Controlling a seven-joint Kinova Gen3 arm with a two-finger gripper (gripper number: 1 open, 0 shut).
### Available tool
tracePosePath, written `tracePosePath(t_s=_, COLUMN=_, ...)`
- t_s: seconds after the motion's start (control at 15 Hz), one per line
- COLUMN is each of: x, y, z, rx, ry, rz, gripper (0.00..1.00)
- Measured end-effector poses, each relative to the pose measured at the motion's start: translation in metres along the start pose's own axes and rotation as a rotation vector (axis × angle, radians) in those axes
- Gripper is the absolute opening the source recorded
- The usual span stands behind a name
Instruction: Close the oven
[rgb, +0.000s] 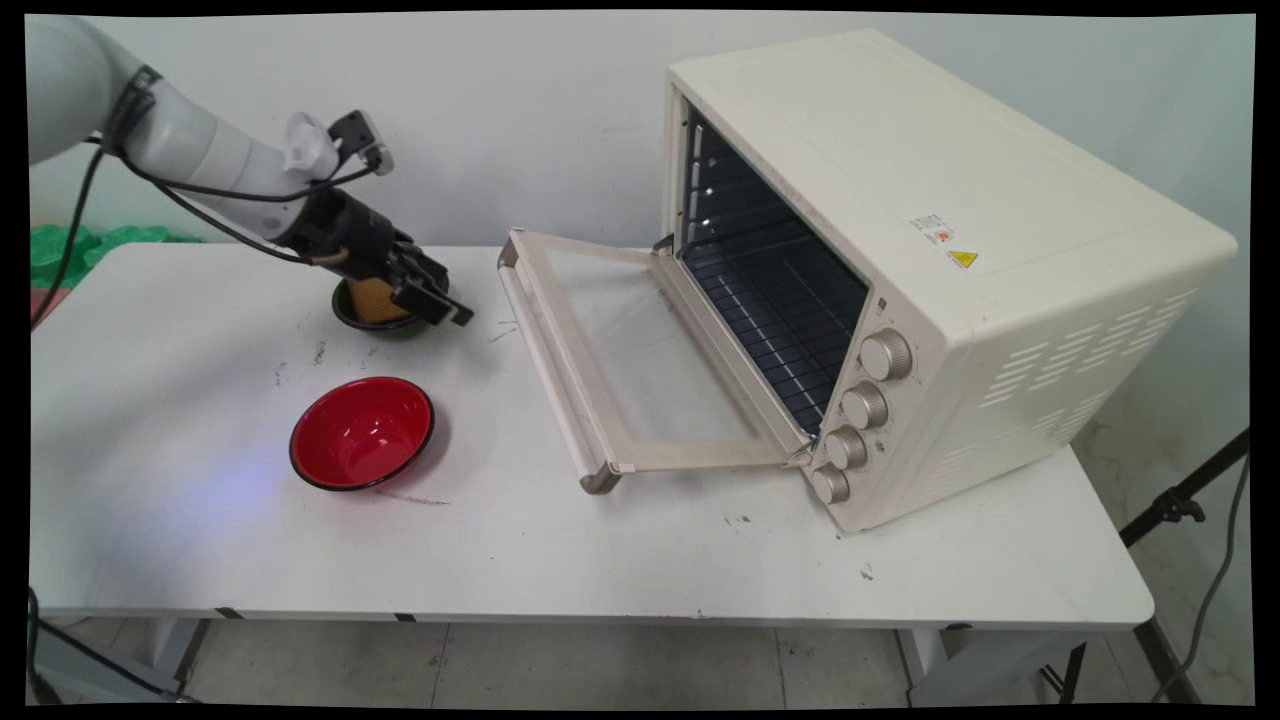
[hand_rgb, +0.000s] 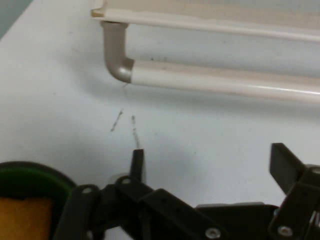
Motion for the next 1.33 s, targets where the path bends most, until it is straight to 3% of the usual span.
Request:
tracePosePath(t_s=0.07, x=0.001, y=0.003, z=0.005, rx=-0.006, ry=0.000, rz=-0.006, gripper=1.00)
tracePosePath(t_s=0.13, x=0.002, y=0.005, z=0.009, rx=-0.011, ry=0.000, rz=-0.009, gripper=0.00)
tracePosePath(t_s=0.73, x=0.005, y=0.017, z=0.065, rx=-0.043, ry=0.000, rz=-0.009, gripper=0.00)
tracePosePath(t_s=1.33, x=0.025, y=0.020, z=0.110, rx=-0.077, ry=0.057, rz=-0.033, gripper=0.00)
